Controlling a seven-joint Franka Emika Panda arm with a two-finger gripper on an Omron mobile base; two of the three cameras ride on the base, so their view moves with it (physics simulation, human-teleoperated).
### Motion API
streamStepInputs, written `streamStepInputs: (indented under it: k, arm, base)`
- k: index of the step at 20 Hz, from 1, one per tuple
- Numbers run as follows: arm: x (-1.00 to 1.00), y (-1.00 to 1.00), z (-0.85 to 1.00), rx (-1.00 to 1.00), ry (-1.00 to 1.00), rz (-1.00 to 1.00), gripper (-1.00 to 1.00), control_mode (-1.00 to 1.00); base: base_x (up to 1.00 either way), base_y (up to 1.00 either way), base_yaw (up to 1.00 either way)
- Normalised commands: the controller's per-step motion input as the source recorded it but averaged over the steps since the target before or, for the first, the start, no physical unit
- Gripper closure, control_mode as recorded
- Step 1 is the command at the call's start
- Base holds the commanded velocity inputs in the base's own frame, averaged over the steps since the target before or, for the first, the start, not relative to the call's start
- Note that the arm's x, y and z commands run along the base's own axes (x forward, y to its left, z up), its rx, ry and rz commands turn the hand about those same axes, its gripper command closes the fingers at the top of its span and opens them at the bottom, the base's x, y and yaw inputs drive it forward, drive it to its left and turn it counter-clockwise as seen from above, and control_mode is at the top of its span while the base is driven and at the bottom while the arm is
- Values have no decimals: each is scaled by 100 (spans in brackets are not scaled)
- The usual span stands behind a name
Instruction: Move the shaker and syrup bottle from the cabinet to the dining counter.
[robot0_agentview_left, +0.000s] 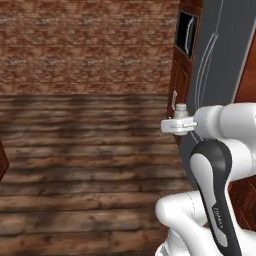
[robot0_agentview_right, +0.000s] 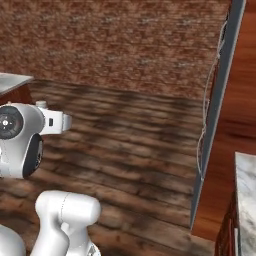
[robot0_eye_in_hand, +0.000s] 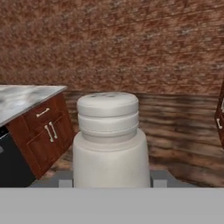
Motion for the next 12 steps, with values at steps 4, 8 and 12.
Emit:
streamStepInputs:
  k: [4,8,12]
  arm:
    - [0,0,0,0,0,0,100,100]
    - [0,0,0,0,0,0,100,100]
    - [0,0,0,0,0,0,100,100]
  base:
    - [94,19,0]
    - [94,29,-1]
    - [94,31,-4]
